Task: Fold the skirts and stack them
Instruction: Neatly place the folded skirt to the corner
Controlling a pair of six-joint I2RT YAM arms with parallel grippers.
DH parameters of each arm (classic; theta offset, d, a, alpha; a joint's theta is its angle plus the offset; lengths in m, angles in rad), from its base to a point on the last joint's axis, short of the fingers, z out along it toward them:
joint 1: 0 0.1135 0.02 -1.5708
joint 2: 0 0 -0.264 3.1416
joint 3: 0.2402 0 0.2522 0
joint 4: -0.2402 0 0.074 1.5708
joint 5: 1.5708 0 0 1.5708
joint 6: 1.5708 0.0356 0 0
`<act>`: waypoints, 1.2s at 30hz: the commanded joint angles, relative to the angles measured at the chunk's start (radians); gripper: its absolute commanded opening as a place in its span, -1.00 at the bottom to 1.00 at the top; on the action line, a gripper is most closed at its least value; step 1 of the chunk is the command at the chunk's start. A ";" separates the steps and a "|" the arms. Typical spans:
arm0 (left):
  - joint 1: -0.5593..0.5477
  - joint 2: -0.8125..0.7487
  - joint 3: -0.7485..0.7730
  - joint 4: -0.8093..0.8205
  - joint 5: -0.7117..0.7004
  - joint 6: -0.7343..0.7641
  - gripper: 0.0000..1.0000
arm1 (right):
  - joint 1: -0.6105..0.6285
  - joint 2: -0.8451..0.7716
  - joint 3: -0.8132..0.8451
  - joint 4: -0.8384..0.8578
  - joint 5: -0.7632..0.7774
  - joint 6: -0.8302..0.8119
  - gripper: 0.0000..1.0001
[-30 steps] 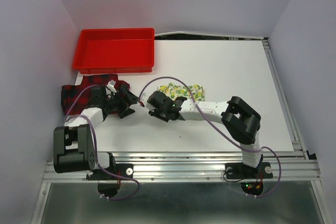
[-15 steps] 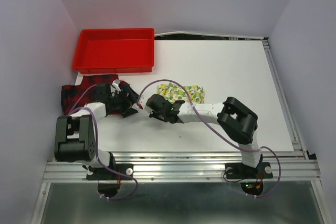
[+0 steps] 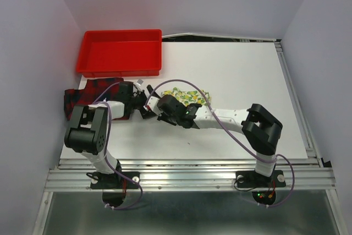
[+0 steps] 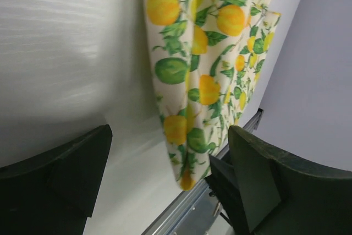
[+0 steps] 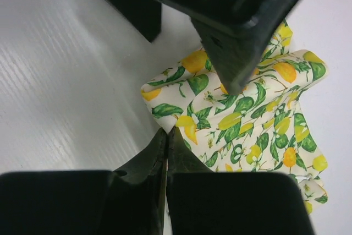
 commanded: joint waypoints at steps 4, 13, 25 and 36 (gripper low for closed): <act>-0.082 0.022 -0.001 0.290 0.055 -0.135 0.97 | 0.006 -0.027 -0.015 0.045 -0.020 -0.013 -0.99; -0.162 0.114 0.003 0.339 0.027 -0.177 0.97 | 0.006 -0.024 0.003 0.045 -0.017 0.007 -0.99; -0.191 0.208 0.079 0.321 0.038 -0.155 0.48 | 0.006 -0.016 0.046 0.053 -0.019 0.043 -0.99; -0.128 0.090 0.192 -0.024 -0.066 0.162 -0.74 | -0.015 -0.104 0.025 0.027 -0.023 0.092 0.11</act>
